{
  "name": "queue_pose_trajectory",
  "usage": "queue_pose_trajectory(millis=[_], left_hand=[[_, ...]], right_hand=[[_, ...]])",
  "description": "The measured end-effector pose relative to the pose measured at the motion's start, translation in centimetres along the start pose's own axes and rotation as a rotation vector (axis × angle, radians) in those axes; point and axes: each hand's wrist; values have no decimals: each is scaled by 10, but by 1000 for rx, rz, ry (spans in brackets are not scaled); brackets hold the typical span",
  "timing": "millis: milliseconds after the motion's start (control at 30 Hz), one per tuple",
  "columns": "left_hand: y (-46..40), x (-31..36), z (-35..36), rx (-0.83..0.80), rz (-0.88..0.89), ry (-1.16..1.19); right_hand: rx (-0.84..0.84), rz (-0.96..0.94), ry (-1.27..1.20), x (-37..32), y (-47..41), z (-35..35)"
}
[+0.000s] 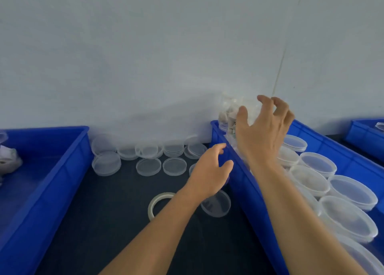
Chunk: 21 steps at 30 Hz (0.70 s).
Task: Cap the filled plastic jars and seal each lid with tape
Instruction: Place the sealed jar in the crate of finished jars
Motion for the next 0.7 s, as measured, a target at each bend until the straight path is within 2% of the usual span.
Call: queue_pose_trajectory(millis=[67, 167, 233, 300, 400, 467, 700], left_hand=[[17, -22, -14, 44, -26, 25], [44, -63, -48, 137, -49, -12], [64, -98, -74, 260, -116, 19], [90, -131, -96, 420, -240, 125], [115, -169, -111, 629, -298, 197], [118, -175, -111, 630, -317, 273], [112, -173, -115, 606, -313, 338]], right_hand=[[-6, -120, -108, -29, 25, 8], [-328, -256, -267, -70, 80, 32], [-547, -295, -331, -89, 122, 50], [-702, -282, -369, -99, 164, 65], [-878, -342, -286, -102, 213, 73], [-892, -446, -173, -98, 230, 77], [-815, -467, -139, -103, 233, 84]])
Point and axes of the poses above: each hand's wrist, its own y-axis away from the middle knuckle, its own z-axis out of the palm, x = y × z, and after that the axes turned 13 degrees about -z, right-handed
